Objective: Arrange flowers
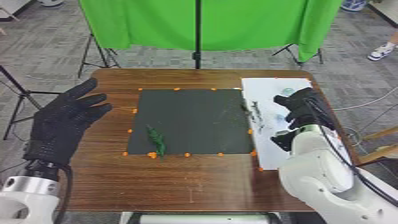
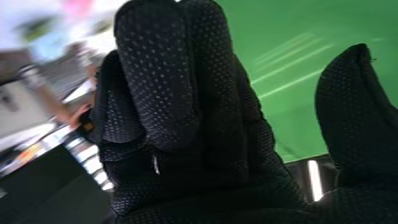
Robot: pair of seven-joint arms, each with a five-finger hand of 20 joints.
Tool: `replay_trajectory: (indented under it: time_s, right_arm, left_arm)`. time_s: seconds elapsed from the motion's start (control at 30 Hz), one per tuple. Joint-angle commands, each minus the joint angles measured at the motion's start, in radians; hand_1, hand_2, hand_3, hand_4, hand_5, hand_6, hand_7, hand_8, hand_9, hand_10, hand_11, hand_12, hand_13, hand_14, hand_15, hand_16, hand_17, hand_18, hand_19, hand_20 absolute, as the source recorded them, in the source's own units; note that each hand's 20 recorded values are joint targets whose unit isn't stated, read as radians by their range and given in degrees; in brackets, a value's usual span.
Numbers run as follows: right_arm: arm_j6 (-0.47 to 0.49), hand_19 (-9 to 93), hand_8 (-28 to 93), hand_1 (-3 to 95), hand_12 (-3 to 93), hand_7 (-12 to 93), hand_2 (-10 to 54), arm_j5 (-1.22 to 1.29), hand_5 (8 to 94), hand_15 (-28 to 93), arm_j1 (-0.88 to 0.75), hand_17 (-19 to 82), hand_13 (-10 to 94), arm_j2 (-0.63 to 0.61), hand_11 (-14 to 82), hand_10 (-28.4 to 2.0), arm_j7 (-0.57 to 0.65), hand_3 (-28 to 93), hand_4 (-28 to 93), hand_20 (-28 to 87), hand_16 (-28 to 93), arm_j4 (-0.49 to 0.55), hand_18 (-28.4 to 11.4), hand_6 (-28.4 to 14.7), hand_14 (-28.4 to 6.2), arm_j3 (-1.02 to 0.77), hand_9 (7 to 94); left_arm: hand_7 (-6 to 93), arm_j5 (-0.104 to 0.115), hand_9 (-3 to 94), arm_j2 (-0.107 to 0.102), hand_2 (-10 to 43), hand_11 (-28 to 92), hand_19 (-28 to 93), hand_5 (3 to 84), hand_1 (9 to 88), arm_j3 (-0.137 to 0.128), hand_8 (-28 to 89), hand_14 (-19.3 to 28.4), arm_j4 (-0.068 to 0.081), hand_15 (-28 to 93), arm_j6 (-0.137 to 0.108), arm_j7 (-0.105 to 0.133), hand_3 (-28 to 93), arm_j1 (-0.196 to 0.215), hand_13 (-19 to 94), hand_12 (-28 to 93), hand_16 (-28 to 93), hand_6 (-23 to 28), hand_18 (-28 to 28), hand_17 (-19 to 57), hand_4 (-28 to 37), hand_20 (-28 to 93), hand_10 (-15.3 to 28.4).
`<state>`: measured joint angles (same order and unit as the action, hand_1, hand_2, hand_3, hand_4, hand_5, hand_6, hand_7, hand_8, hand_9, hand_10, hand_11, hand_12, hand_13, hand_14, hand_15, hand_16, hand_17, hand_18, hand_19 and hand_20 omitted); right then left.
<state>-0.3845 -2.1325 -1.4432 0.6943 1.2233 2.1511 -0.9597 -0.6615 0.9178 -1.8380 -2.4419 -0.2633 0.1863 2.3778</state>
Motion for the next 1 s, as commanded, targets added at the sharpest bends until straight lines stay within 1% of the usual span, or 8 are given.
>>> replay_trajectory:
  time_s: [0.03, 0.13, 0.23, 0.37, 0.53, 0.8, 0.83, 1.0]
  right_arm:
    - [0.052, 93, -10, 28.4, 16.1, 10, 0.0, -0.049, 56.0, 51, -0.267, 43, 84, -0.062, 22.7, -16.6, 0.058, 67, -24, 3, 16, 0.029, -24.7, -6.4, -11.3, -0.208, 86.0]
    - [0.075, 93, -10, 28.6, 15.9, 9, -0.1, -0.075, 55.7, 51, -0.335, 43, 83, -0.069, 22.1, -16.8, 0.081, 67, -24, 2, 16, 0.026, -24.8, -6.5, -11.5, -0.262, 85.6]
    - [0.079, 93, -10, 28.7, 15.9, 9, -0.3, -0.045, 55.3, 51, -0.396, 43, 83, -0.076, 22.0, -16.8, 0.065, 67, -24, 1, 16, 0.037, -24.9, -6.5, -11.7, -0.310, 85.2]
    - [0.068, 93, -10, 28.9, 16.0, 9, -0.4, -0.049, 55.1, 51, -0.367, 43, 83, -0.093, 22.0, -17.0, 0.039, 66, -24, 1, 16, 0.042, -25.0, -6.6, -11.8, -0.256, 84.9]
    - [0.142, 93, -10, 28.6, 16.3, 9, 0.0, -0.082, 56.2, 52, -0.356, 43, 84, -0.060, 22.9, -16.4, 0.093, 66, -24, 1, 16, 0.032, -24.9, -6.0, -11.1, -0.258, 85.9]
    - [0.195, 93, -10, 29.7, 16.3, 8, -2.8, -0.168, 52.2, 52, -0.464, 44, 85, -0.070, 22.8, -16.6, 0.132, 67, -23, 2, 17, 0.033, -25.0, -7.4, -10.8, -0.352, 85.5]
    - [0.203, 93, -10, 29.7, 16.3, 8, -3.0, -0.168, 51.7, 52, -0.478, 44, 85, -0.067, 22.9, -16.6, 0.137, 67, -23, 2, 17, 0.036, -25.0, -7.6, -10.7, -0.368, 85.5]
    - [0.268, 93, -9, 30.4, 16.4, 8, -4.1, -0.115, 50.0, 52, -0.527, 45, 85, -0.057, 23.0, -16.7, 0.141, 67, -23, 3, 17, 0.044, -25.0, -7.7, -10.5, -0.425, 85.3]
  left_arm:
    - [16.2, 0.013, 35.0, -0.007, 7.7, 30, 56, 36.9, 22.5, 0.000, -10, 28.4, -0.007, 59, -0.034, 0.031, 77, 0.042, 26, 12, -12, 9.7, 25.6, -9.3, -23.0, 15, 22.2]
    - [16.3, 0.013, 34.9, -0.006, 7.7, 30, 56, 36.8, 22.5, 0.002, -10, 28.4, -0.009, 59, -0.039, 0.038, 77, 0.050, 26, 12, -12, 9.7, 25.5, -9.5, -23.0, 15, 22.3]
    - [16.7, 0.011, 34.7, -0.001, 7.7, 31, 56, 36.7, 22.4, 0.006, -10, 28.4, -0.007, 60, -0.036, 0.031, 78, 0.044, 26, 12, -12, 9.7, 25.5, -9.7, -23.1, 15, 22.3]
    - [16.8, 0.010, 34.8, -0.001, 7.7, 31, 56, 36.7, 22.4, 0.012, -10, 28.4, -0.007, 60, -0.041, 0.029, 78, 0.039, 26, 12, -12, 9.7, 25.4, -9.7, -23.3, 15, 22.3]
    - [16.9, 0.008, 34.7, -0.001, 7.7, 31, 56, 36.7, 22.4, 0.026, -10, 28.4, -0.005, 60, -0.035, 0.016, 78, 0.023, 26, 12, -12, 9.7, 25.4, -9.7, -23.4, 15, 22.2]
    - [16.8, 0.010, 34.7, 0.006, 7.7, 31, 56, 36.7, 22.4, 0.017, -10, 28.4, -0.013, 60, -0.045, 0.030, 78, 0.052, 26, 12, -12, 9.7, 25.3, -9.7, -23.3, 15, 22.2]
    - [16.8, 0.008, 34.6, 0.010, 7.7, 31, 56, 36.7, 22.4, 0.016, -10, 28.4, -0.012, 60, -0.041, 0.022, 78, 0.050, 26, 12, -12, 9.7, 25.3, -9.7, -23.3, 14, 22.2]
    - [16.7, 0.010, 34.7, 0.009, 7.6, 31, 56, 36.8, 22.3, 0.017, -10, 28.4, -0.011, 60, -0.040, 0.026, 78, 0.050, 26, 12, -12, 9.7, 25.3, -9.7, -23.3, 14, 22.2]
